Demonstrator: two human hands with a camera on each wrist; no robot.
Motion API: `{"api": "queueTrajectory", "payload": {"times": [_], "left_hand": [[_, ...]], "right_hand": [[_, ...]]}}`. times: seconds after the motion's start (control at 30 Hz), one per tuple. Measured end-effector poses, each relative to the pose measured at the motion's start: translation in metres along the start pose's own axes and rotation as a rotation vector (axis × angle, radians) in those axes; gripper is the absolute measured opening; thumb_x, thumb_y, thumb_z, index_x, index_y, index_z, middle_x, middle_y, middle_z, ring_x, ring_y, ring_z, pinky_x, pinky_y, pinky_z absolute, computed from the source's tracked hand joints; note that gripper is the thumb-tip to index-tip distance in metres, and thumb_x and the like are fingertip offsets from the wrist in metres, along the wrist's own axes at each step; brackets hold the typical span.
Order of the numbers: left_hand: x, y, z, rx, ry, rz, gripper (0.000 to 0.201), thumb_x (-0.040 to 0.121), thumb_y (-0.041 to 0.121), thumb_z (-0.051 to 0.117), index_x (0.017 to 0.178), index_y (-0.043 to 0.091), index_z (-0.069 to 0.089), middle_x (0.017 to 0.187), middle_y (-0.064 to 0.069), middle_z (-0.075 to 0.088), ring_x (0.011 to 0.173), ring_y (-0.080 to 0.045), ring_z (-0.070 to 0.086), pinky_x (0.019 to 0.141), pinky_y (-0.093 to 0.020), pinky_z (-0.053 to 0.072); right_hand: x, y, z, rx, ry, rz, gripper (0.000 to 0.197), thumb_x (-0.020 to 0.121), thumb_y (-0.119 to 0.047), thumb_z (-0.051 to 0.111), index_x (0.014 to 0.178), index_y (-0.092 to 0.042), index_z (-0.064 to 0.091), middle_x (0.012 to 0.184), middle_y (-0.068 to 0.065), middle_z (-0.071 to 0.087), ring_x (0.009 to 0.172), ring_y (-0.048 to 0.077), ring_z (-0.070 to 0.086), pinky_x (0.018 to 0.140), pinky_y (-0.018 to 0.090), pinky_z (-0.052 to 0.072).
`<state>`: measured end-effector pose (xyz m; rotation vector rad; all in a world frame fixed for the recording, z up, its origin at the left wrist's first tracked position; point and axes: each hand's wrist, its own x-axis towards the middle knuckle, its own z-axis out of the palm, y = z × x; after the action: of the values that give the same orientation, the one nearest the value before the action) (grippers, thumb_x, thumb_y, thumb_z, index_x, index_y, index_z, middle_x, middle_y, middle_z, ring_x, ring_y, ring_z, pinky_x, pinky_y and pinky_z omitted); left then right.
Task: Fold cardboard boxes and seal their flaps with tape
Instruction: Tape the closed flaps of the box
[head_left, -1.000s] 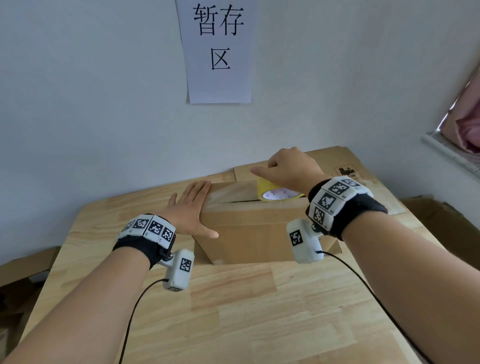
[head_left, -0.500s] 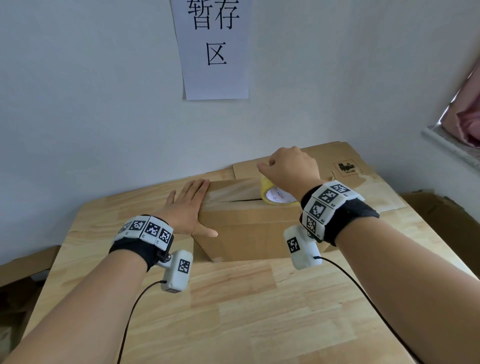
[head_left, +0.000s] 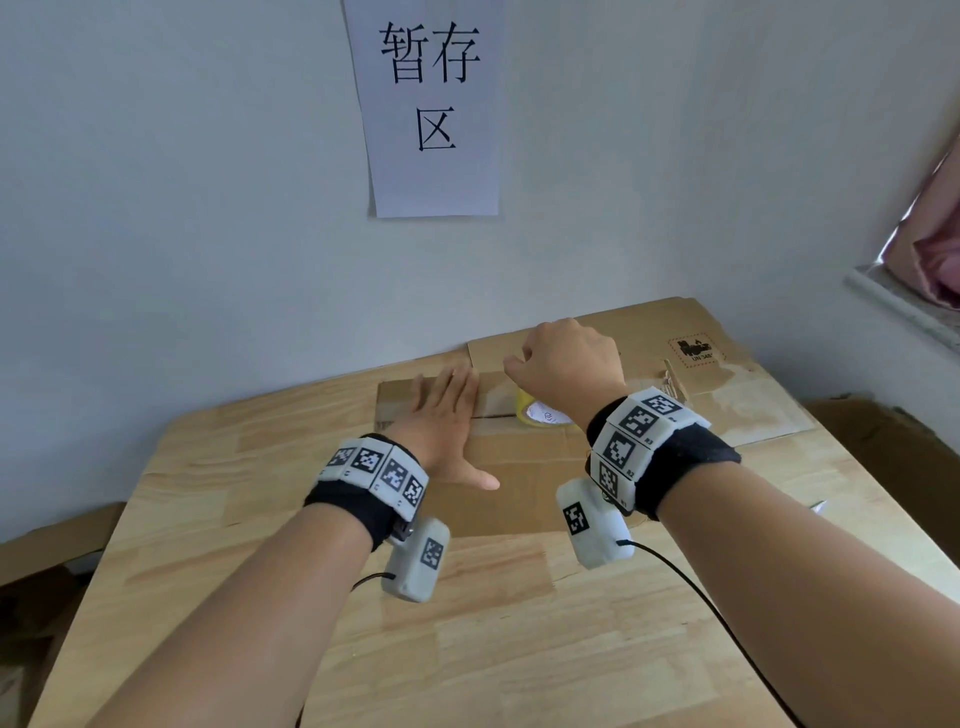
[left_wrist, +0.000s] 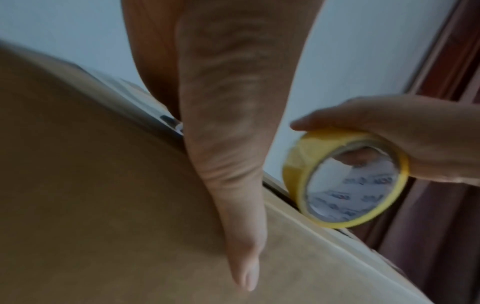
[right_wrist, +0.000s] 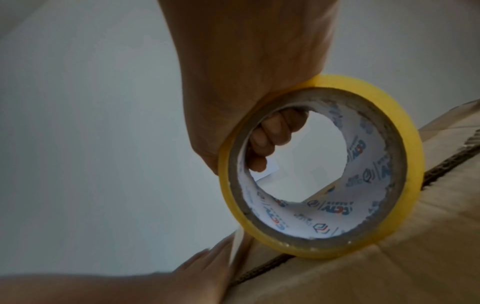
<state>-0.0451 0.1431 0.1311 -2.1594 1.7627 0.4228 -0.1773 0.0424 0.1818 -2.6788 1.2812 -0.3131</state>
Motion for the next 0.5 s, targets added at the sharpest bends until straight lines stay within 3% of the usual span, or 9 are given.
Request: {"api": "queueTrajectory", "payload": {"times": [0.13, 0.3, 0.5], "left_hand": [[0.009, 0.013, 0.002, -0.049, 0.058, 0.043, 0.132, 0.068, 0.078, 0.055, 0.145, 0.008, -0.026, 0.154, -0.005, -0.029, 0.14, -0.02, -0.031, 0.114, -0.05, -0.015], [0.004, 0.013, 0.006, -0.062, 0.113, 0.035, 0.128, 0.071, 0.076, 0.056, 0.146, 0.008, -0.022, 0.156, -0.004, -0.022, 0.143, -0.021, -0.024, 0.115, -0.046, -0.015], [0.002, 0.014, 0.003, -0.062, 0.1, 0.027, 0.126, 0.072, 0.076, 0.054, 0.146, 0.008, -0.022, 0.156, -0.003, -0.022, 0.142, -0.019, -0.025, 0.116, -0.047, -0.014]], "right_hand": [[-0.001, -0.006, 0.001, -0.044, -0.008, -0.056, 0.035, 0.086, -0.031, 0.046, 0.056, -0.014, 0.039, 0.056, 0.0, 0.044, 0.047, 0.015, 0.039, 0.046, 0.021, 0.026], [0.001, 0.0, -0.004, 0.063, -0.048, -0.061, 0.033, 0.084, -0.027, 0.045, 0.055, -0.015, 0.036, 0.055, 0.0, 0.039, 0.047, 0.016, 0.036, 0.047, 0.022, 0.026], [0.003, 0.015, -0.01, 0.249, -0.142, -0.031, 0.05, 0.082, -0.046, 0.054, 0.049, -0.017, 0.031, 0.049, -0.002, 0.033, 0.051, 0.019, 0.036, 0.047, 0.024, 0.027]]}}
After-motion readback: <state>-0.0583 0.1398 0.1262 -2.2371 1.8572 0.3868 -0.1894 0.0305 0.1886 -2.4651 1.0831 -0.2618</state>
